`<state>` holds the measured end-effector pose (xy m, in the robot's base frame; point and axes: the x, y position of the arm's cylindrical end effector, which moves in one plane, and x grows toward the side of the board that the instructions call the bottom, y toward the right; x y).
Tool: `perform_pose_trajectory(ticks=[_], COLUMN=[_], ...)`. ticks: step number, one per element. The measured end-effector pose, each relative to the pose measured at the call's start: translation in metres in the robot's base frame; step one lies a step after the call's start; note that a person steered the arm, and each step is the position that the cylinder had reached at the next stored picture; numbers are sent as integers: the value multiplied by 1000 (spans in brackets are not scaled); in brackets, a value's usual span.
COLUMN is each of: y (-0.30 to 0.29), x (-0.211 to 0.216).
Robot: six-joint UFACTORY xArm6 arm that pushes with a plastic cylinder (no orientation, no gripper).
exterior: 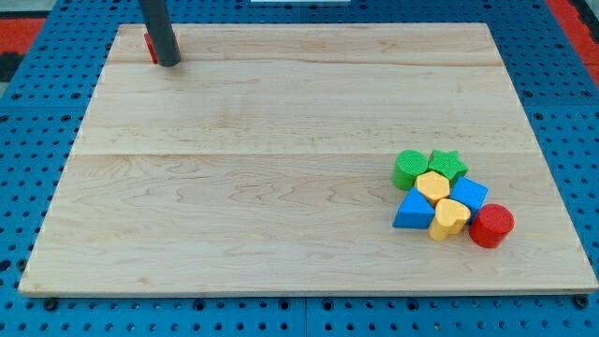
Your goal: Move your arm towards the bottom right
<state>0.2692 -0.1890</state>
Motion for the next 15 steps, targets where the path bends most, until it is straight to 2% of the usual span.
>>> perform_pose_trajectory(ticks=[2,3,5,7,8,9,10,12,13,15], y=[-17,36,205,374,442,485,507,498,474,430], x=[-15,4,65,104,126,173,227,323,337,338])
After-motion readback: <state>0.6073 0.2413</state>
